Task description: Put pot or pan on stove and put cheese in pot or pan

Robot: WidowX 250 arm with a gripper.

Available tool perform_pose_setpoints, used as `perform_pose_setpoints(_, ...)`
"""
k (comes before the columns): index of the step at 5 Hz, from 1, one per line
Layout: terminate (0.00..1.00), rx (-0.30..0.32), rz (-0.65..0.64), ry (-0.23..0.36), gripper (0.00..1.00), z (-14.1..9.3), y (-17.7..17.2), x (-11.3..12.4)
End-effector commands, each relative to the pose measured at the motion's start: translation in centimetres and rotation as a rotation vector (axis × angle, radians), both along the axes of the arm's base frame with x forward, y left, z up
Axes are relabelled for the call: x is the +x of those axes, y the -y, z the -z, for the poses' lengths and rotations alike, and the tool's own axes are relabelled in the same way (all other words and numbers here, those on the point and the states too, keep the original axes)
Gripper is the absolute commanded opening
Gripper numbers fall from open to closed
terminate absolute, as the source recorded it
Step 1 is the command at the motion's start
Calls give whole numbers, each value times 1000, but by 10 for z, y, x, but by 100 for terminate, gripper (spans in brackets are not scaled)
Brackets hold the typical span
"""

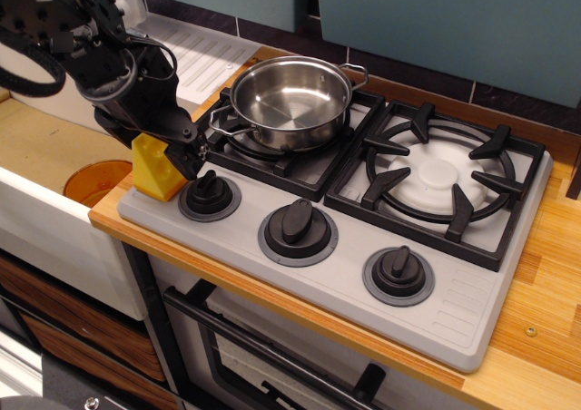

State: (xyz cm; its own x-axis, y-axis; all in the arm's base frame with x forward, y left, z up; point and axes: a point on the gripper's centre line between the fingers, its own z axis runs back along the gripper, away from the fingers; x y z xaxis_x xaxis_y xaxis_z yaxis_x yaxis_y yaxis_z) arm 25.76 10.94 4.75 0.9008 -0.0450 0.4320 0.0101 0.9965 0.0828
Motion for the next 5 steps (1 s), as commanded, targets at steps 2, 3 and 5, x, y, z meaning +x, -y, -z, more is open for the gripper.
perform_pose_setpoints(2, 0, -9, 11, 42, 100, 2, 9, 6)
perform_pose_setpoints(3, 0, -15, 23, 46, 100, 4, 6, 7)
perform_pose_setpoints(5, 0, -41, 56, 78, 100, 9, 3, 6)
